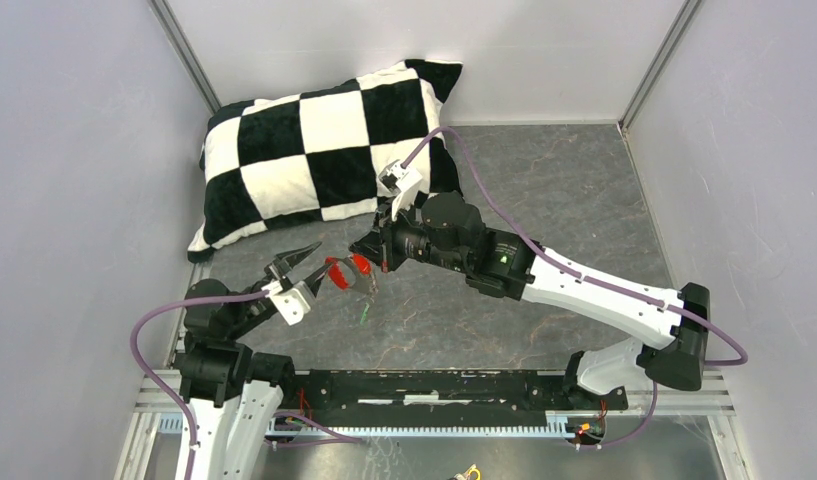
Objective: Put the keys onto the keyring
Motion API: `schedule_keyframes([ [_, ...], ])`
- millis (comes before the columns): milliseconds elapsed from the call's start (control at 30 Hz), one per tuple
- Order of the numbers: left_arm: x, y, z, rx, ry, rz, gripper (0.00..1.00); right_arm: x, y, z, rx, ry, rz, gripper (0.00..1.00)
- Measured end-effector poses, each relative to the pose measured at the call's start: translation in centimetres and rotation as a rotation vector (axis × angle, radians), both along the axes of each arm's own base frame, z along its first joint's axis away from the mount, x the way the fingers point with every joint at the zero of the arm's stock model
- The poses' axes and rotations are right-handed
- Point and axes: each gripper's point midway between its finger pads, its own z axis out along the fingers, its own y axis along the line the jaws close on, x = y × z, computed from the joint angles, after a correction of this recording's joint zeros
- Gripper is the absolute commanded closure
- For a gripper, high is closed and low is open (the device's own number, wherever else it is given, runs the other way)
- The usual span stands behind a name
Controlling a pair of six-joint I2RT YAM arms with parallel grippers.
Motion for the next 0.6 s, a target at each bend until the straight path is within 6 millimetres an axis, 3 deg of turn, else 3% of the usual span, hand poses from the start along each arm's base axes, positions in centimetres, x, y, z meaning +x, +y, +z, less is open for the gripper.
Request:
schedule_keyframes([
  [100,-0.3,-0.3,-0.1,-0.011,0.018,-0.019,0.55,-0.2,0.0,-0.1,0.006,0.013,0.004,1.0],
  [367,-3.9,-2.1,0.3,-0.055,0.081,-0.178,0.63,-1.3,0.7,-0.4,0.047,0.071,0.052,1.0],
  [600,-4.4,-2.3,0.3,-0.068,0.104,-0.193,0.66,-1.8,1.1,0.0,0.09,0.1,0.08,1.0],
])
